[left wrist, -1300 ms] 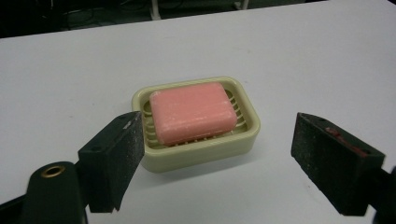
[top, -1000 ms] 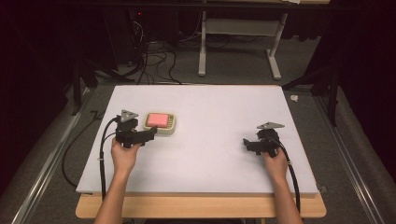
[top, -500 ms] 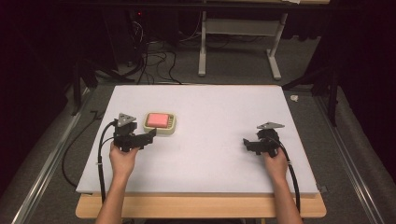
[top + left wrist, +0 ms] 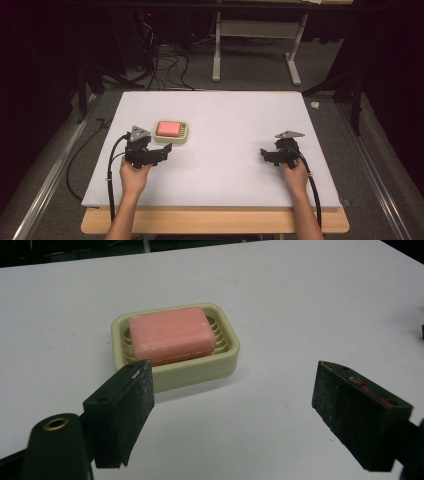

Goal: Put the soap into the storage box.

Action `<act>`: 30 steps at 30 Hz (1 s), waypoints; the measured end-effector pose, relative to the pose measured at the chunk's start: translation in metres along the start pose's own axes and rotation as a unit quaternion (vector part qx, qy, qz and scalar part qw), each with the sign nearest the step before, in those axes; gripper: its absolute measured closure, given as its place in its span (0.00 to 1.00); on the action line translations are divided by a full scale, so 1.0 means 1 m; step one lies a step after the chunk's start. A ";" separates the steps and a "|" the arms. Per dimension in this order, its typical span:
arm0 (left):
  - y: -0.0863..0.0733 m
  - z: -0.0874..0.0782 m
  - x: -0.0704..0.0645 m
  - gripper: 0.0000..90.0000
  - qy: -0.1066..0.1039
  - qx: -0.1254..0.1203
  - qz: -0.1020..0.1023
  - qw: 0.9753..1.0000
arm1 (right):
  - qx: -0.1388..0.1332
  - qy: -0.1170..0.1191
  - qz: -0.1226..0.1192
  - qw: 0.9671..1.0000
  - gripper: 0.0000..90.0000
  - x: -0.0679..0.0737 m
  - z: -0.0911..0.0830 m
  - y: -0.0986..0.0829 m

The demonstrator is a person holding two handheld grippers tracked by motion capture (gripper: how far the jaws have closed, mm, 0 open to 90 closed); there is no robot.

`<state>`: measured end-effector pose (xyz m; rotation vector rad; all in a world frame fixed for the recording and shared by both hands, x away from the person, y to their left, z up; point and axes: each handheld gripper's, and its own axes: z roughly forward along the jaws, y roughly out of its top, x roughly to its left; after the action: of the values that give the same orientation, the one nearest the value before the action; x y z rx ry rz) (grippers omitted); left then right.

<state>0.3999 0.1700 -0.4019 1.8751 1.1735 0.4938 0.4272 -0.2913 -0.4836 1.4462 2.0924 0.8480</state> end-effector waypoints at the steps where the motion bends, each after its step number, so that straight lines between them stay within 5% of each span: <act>1: -0.001 0.001 -0.001 0.20 -0.002 -0.001 -0.001 1.000 | 0.000 0.000 0.000 1.000 0.17 0.000 0.000 0.000; 15: -0.009 0.007 -0.012 0.20 -0.017 0.020 0.009 1.000 | 0.000 0.000 -0.001 1.000 0.17 0.000 0.000 0.000; 30: -0.022 0.019 -0.011 0.21 -0.026 0.039 -0.002 0.999 | 0.000 0.000 -0.001 1.000 0.17 0.000 0.000 0.000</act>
<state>0.3960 0.1569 -0.4293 1.9399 1.1755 0.4006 0.4272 -0.2914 -0.4836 1.4442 2.0929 0.8478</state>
